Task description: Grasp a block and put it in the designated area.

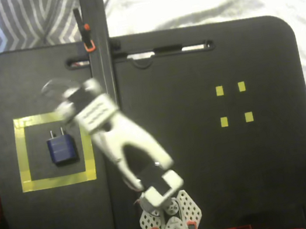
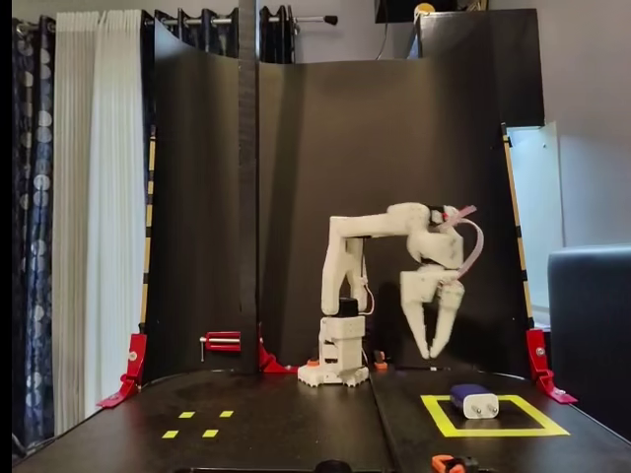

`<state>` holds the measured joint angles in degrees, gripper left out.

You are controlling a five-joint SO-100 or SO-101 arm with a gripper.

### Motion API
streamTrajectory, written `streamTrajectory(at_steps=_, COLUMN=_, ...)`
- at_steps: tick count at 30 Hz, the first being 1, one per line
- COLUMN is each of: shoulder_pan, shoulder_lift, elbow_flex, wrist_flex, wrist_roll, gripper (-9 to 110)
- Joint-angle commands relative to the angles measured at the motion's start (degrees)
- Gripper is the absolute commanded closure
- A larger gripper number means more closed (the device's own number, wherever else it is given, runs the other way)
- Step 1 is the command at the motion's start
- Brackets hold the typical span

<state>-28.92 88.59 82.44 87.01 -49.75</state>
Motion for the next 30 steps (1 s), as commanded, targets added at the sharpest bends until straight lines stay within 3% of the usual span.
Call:
streamTrajectory(at_steps=1, shoulder_pan=5.7, shoulder_lift=4.7, elbow_flex=-1.7, wrist_flex=-2.0, wrist_roll=-1.6, gripper=101)
streamTrajectory(at_steps=16, shoulder_pan=27.3, shoulder_lift=19.8, elbow_flex=8.0, wrist_flex=-21.8, wrist_roll=-2.9, gripper=101)
streamTrajectory(at_steps=30, shoulder_pan=33.0, shoulder_lift=43.3, elbow_flex=37.6, wrist_flex=-52.2, wrist_roll=8.2, gripper=102)
